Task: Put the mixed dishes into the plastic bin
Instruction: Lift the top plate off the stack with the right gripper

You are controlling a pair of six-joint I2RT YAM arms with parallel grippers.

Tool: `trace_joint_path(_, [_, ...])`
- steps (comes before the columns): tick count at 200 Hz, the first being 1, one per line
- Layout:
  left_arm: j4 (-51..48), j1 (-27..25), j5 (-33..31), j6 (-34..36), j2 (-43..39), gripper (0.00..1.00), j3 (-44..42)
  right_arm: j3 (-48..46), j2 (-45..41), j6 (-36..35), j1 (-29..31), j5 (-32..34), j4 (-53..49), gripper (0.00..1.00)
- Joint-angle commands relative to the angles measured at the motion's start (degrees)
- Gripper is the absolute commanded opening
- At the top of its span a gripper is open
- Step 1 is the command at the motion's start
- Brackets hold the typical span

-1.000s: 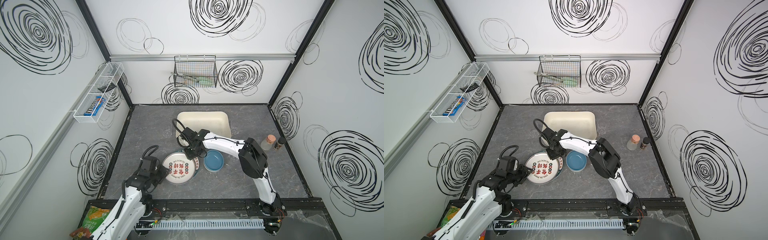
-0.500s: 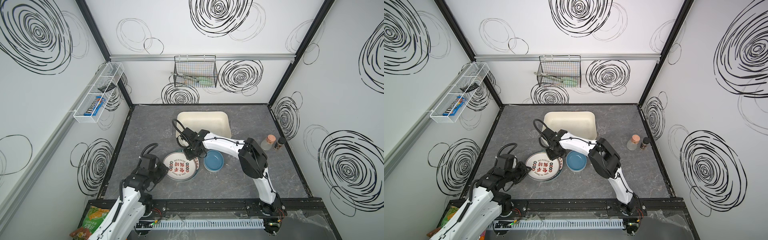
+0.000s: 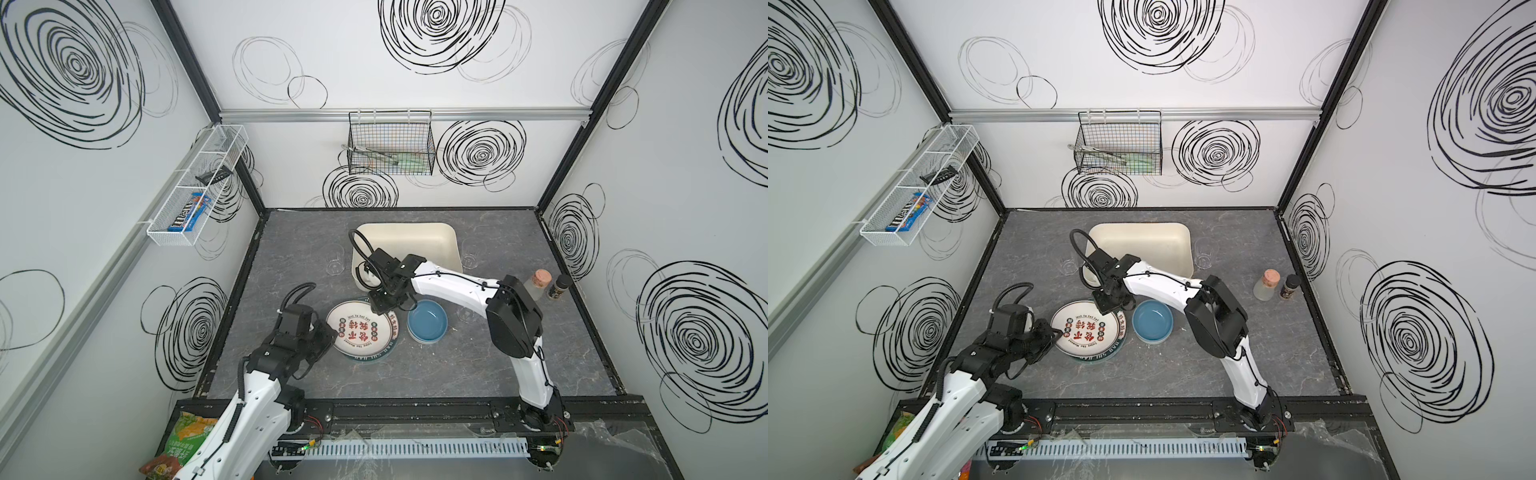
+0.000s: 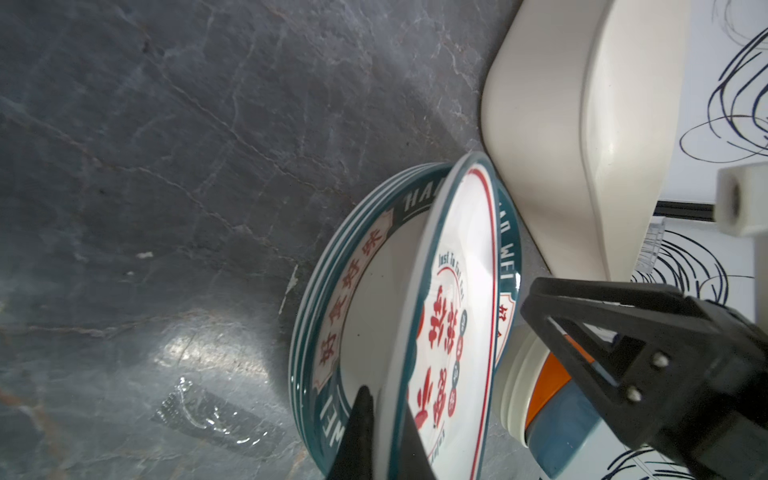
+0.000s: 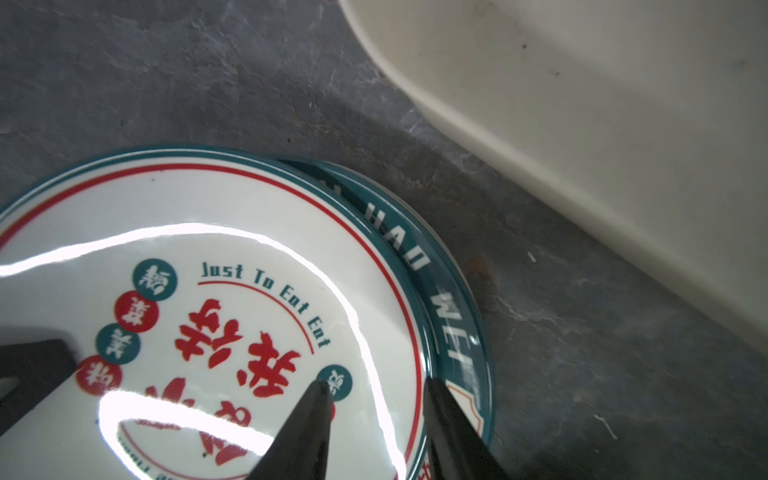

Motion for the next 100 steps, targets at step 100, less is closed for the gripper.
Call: trace_joint_path(100, [7.4, -0.2, 4.3, 1.0, 0.3, 0.0, 10.3, -12.6, -21.0, 4.9, -8.8, -5.9, 8.8, 0.49])
